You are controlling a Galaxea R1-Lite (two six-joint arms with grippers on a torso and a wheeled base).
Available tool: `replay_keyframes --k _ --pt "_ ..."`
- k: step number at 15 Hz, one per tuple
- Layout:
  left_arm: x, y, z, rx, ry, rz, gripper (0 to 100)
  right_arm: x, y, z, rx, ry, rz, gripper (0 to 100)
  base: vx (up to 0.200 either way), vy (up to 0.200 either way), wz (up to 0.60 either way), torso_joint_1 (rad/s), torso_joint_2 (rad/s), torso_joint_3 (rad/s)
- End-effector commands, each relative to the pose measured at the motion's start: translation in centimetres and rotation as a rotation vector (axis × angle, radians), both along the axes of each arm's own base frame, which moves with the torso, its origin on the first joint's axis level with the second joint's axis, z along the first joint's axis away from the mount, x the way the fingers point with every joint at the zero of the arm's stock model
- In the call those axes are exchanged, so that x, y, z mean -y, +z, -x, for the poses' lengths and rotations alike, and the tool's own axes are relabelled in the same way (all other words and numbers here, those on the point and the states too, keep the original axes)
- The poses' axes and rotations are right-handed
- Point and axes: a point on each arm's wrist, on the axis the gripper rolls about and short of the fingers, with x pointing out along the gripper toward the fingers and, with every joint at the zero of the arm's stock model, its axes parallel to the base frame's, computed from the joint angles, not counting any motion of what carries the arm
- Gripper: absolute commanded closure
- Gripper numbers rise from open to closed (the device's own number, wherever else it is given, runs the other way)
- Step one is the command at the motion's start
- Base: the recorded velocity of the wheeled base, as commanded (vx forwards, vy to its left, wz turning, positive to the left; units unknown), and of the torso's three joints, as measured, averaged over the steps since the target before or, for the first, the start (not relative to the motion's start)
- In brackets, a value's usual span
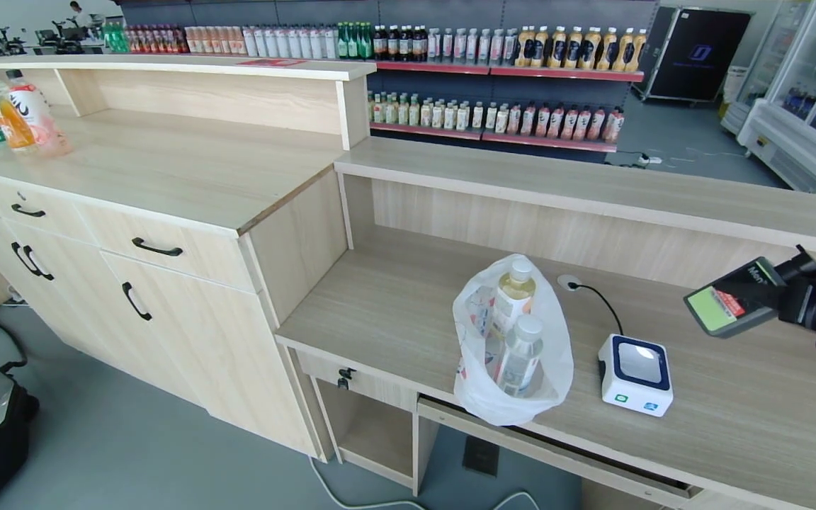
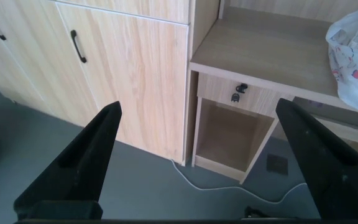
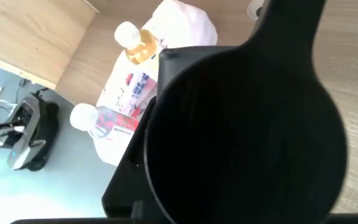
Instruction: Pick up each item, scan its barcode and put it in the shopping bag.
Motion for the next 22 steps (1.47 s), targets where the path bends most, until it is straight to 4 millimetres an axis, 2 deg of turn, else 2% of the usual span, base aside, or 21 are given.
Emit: replay_keyframes --k 1,8,13,17,22 --pt "0.0 0.0 0.0 0.001 0.000 0.000 0 2.5 -3.8 -1.2 -0.061 0.021 -0.010 100 0.000 0.000 0.00 0.000 0.00 0.000" --pt "0.0 0.0 0.0 0.001 0.000 0.000 0 3.0 -6.9 -2.3 -0.146 0.063 -0.076 100 0.000 0.000 0.00 0.000 0.00 0.000" --pt "0.0 0.0 0.0 0.001 0.000 0.000 0 1.2 -7.0 -4.7 -0.114 0.137 -0.009 100 0.000 0.000 0.00 0.000 0.00 0.000" --pt "0.0 0.0 0.0 0.001 0.000 0.000 0 -0.1 -7.8 -5.8 -0.115 0.188 0.026 100 0.000 0.000 0.00 0.000 0.00 0.000" --pt "0.0 0.0 0.0 0.001 0.000 0.000 0 -0.9 -8.6 -7.1 -0.132 0.192 0.044 100 0.000 0.000 0.00 0.000 0.00 0.000"
